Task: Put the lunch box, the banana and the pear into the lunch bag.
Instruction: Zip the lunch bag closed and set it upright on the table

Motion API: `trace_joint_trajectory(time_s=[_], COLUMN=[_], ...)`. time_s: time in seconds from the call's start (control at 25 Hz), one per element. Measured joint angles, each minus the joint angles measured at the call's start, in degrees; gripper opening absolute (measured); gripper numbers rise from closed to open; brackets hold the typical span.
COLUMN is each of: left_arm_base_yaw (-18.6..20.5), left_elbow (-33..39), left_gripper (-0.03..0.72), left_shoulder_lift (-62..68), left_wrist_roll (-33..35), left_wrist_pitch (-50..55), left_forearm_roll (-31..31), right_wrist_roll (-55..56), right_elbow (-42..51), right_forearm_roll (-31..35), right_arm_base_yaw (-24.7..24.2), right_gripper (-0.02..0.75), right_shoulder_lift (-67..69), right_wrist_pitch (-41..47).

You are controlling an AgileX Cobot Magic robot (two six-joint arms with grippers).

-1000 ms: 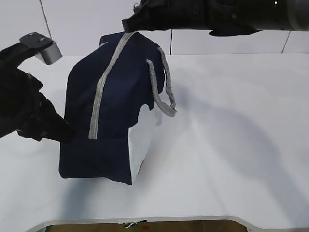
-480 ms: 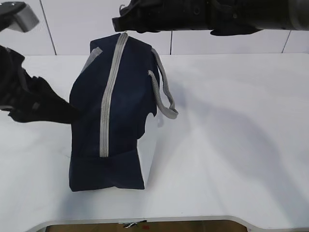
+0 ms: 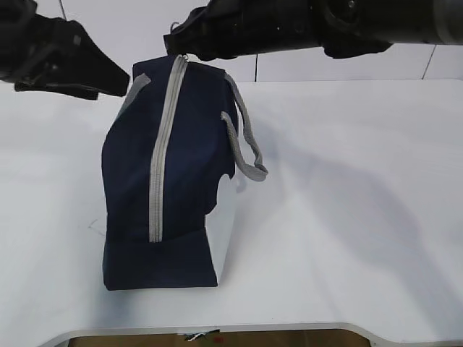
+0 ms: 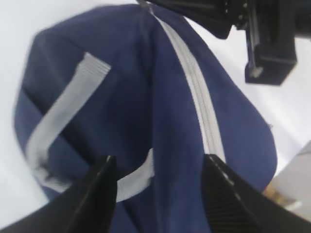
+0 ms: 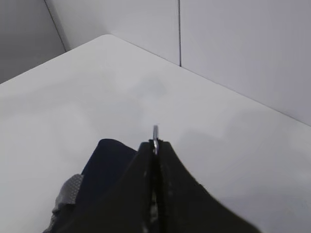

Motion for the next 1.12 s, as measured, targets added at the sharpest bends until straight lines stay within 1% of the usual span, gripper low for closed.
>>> trace_joint_trajectory(time_s=[0.24, 0.36, 0.44, 0.48, 0.56, 0.6, 0.64, 0.72, 0.88, 1.12], left_arm_base_yaw=[0.10, 0.10, 0.10, 0.10, 0.10, 0.10, 0.10, 0.10, 0.10, 0.10], left_elbow=[-4.19, -5.02, -5.00, -5.00, -5.00, -5.00, -5.00, -5.18, -7.44, -13.06], left_gripper=[0.351, 0.338, 0.300, 0.255, 0.120, 0.076, 0.048, 0.030, 0.027, 0.025], left_shoulder_lift=[7.49, 9.06, 9.35, 9.51, 9.56, 9.56, 9.56, 9.56, 9.65, 9.65], left_wrist_roll=[-0.83, -1.22, -1.22, -1.34, -1.34, -0.81, -0.30, 1.76, 6.17, 10.80], left_wrist_pitch=[3.50, 6.13, 6.96, 7.46, 8.24, 8.50, 8.70, 9.01, 11.19, 17.39], left_forearm_roll=[-4.21, -4.59, -4.08, -3.68, -2.35, -1.80, -1.36, -0.99, 0.52, 8.21], right_wrist_roll=[1.71, 1.80, 1.94, 1.94, 1.96, 1.96, 1.96, 2.06, 2.06, 2.06], right_elbow=[0.00, 0.00, 0.00, 0.00, 0.00, 0.00, 0.00, 0.00, -0.80, -1.55], right_forearm_roll=[-0.54, -0.54, -0.54, -0.54, -0.54, -0.54, -0.64, -0.64, -0.64, -0.64], right_arm_base_yaw=[0.00, 0.00, 0.00, 0.00, 0.00, 0.00, 0.00, 0.00, 0.00, 0.00], right_gripper=[0.017, 0.017, 0.017, 0.017, 0.017, 0.017, 0.017, 0.017, 0.017, 0.017], right_shoulder_lift=[0.00, 0.00, 0.00, 0.00, 0.00, 0.00, 0.00, 0.00, 0.00, 0.00], right_wrist_pitch=[-2.30, -2.65, -2.65, -2.72, -2.89, -2.89, -2.93, -3.03, -2.01, 2.19])
